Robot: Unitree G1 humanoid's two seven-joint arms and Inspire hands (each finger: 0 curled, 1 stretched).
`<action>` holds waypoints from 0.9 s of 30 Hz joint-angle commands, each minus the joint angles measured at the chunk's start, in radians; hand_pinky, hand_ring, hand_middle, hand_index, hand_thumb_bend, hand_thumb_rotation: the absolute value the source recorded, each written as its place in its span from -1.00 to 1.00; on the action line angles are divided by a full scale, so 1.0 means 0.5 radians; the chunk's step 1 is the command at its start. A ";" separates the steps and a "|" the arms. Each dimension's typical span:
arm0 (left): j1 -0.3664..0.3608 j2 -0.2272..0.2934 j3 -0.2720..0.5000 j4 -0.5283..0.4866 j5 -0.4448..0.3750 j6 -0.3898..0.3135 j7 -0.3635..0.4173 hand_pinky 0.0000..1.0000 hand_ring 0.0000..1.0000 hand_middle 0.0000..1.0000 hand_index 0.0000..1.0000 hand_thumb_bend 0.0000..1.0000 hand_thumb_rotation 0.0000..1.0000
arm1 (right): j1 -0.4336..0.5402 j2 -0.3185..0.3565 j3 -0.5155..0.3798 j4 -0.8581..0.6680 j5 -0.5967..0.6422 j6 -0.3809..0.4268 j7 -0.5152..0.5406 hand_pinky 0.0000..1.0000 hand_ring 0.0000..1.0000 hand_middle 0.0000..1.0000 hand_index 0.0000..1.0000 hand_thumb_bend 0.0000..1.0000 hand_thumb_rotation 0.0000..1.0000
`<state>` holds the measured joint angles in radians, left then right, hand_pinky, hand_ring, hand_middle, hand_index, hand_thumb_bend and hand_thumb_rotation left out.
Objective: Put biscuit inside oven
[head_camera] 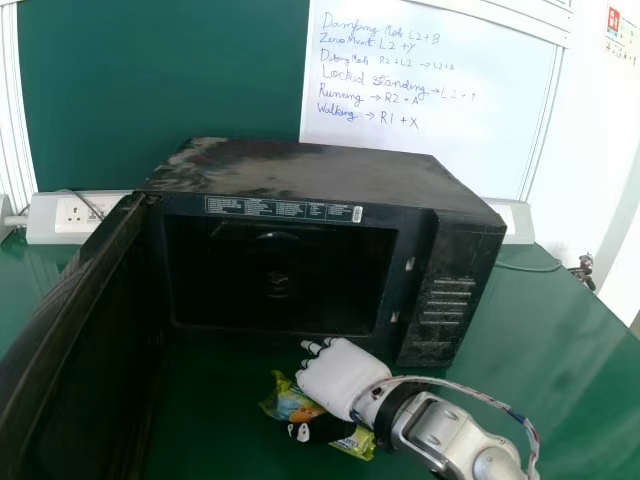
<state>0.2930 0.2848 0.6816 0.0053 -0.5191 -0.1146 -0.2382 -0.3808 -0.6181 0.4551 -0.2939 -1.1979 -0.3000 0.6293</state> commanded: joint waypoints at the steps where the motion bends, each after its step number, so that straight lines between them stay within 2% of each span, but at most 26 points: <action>1: -0.015 -0.004 -0.012 -0.001 0.017 -0.023 -0.006 0.64 0.75 0.77 0.88 0.83 0.54 | -0.059 0.025 -0.020 -0.002 -0.009 0.023 -0.001 0.61 0.64 0.56 -0.03 0.05 -0.73; 15: -0.021 -0.027 -0.022 -0.019 0.012 -0.015 -0.001 0.63 0.76 0.77 0.88 0.81 0.54 | -0.184 0.132 0.007 0.061 -0.036 0.026 -0.023 0.57 0.65 0.56 -0.03 0.05 -0.73; 18: -0.023 -0.034 -0.026 -0.016 0.023 -0.029 0.003 0.63 0.75 0.76 0.87 0.79 0.54 | -0.213 0.179 0.028 0.063 -0.059 0.040 0.014 0.57 0.66 0.58 -0.03 0.05 -0.73; 27: -0.015 -0.061 -0.040 -0.044 0.034 -0.035 0.012 0.64 0.75 0.76 0.87 0.79 0.54 | -0.285 0.317 0.056 0.138 -0.114 0.086 -0.066 0.57 0.60 0.54 -0.03 0.05 -0.73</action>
<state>0.2920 0.2634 0.6737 0.0012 -0.5013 -0.1257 -0.2337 -0.4926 -0.4710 0.4785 -0.2360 -1.2494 -0.2735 0.6151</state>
